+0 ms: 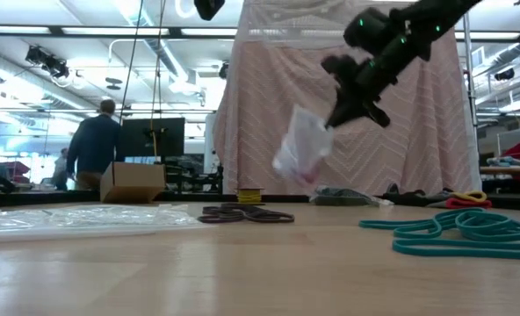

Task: Sort rubber bands
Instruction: Close the transparent zip bag

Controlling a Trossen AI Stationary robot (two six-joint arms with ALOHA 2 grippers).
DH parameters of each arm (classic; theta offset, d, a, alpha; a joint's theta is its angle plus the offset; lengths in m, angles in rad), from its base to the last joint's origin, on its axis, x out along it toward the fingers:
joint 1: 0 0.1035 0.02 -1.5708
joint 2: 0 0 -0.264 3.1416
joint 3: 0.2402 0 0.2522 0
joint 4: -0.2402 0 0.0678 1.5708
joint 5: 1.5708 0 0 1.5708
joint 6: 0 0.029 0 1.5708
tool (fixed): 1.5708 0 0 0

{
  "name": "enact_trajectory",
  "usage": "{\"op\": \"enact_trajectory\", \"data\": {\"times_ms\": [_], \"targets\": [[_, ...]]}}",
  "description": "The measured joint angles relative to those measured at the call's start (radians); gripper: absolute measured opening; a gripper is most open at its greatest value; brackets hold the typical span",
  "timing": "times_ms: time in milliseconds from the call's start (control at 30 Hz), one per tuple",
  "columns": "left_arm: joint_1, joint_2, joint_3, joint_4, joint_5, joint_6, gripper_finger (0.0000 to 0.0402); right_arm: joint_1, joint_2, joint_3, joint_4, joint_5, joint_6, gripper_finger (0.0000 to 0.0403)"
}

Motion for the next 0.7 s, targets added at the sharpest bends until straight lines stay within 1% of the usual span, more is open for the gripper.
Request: {"op": "enact_trajectory", "data": {"times_ms": [233, 500, 700], "targets": [[0.0, 0.0, 0.0, -0.024, 0.0, 0.002, 0.0137, -0.045, 0.0, -0.135, 0.002, 0.09, 0.2, 0.0], [0.0, 0.001, -0.001, -0.066, -0.001, 0.007, 0.0137, -0.056, -0.001, -0.19, -0.042, 0.213, 0.329, 0.0], [0.0, 0.002, -0.001, -0.071, -0.006, 0.006, 0.0137, -0.08, -0.001, -0.239, -0.1, 0.233, 0.484, 0.0]]}}
